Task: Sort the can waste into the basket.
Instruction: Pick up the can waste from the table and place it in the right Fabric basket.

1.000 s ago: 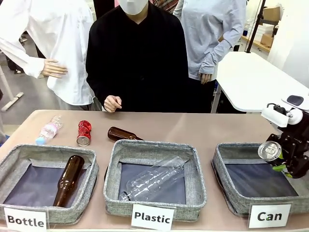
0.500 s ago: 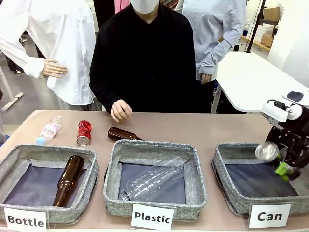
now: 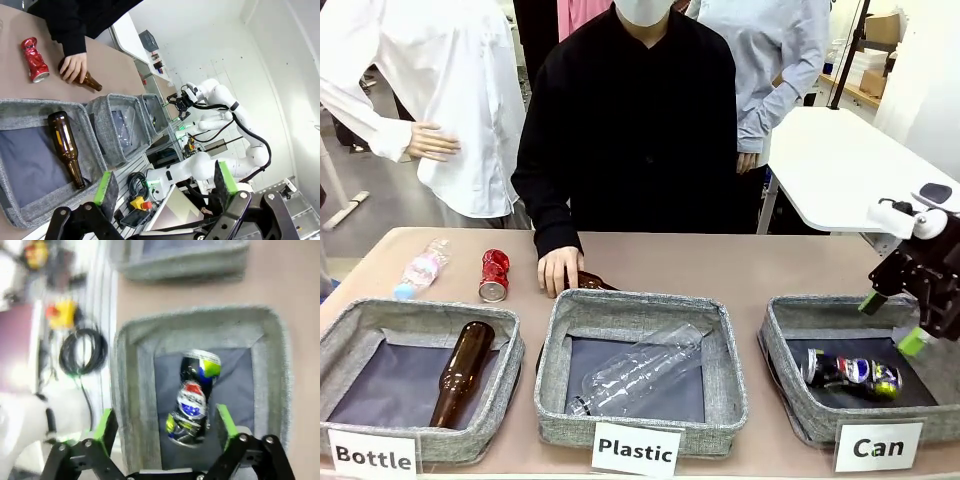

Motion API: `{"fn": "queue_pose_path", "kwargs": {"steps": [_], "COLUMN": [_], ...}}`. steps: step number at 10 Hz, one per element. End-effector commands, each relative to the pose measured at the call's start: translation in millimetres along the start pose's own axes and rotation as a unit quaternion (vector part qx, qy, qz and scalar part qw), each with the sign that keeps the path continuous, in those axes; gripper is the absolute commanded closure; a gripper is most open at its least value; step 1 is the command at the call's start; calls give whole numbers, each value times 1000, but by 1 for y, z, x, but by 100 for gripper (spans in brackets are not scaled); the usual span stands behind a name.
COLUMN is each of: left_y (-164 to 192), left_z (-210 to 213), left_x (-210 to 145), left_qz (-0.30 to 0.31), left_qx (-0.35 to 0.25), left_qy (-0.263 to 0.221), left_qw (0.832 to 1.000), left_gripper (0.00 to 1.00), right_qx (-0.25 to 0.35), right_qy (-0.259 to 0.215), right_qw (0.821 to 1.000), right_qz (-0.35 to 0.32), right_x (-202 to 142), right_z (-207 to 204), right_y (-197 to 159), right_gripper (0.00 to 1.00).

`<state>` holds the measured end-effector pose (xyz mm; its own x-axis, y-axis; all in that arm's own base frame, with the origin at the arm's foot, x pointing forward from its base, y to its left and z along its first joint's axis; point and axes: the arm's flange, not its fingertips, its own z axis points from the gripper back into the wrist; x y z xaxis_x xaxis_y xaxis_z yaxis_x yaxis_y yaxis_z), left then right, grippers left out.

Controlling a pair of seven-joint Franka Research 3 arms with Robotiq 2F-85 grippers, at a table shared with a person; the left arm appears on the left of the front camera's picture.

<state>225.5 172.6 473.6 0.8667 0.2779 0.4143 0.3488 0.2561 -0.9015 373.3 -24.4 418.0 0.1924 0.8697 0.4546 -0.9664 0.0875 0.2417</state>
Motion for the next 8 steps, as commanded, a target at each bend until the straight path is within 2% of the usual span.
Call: {"fn": "queue_pose_path", "kwargs": {"steps": [1,3,4,5,6,7,8], "left_y": [-3,-3,-3,-3,-3,-3,-3], "left_z": [0,0,0,0,0,0,0], "left_x": [1,1,1,1,1,1,1], "left_qz": [6,6,6,6,6,6,6], "left_qx": [-8,-8,-8,-8,-8,-8,-8], "left_qy": [-5,-5,-5,-5,-5,-5,-5], "left_qw": [1000,1000,1000,1000,1000,1000,1000], "left_gripper": [0,0,0,0,0,0,0], "right_qx": [-30,-38,-69,-53,-17,7,29], "right_qy": [-192,-342,-360,-381,-395,-501,-507], "right_qw": [970,897,863,833,823,761,739], "right_qz": [-143,-278,-347,-397,-407,-412,-442], "right_x": [-4,-19,-29,-38,-41,-31,-24], "right_z": [23,41,37,27,19,17,16], "right_y": [-12,-43,-57,-70,-80,-99,-106], "right_gripper": [0,0,0,0,0,0,0]}}
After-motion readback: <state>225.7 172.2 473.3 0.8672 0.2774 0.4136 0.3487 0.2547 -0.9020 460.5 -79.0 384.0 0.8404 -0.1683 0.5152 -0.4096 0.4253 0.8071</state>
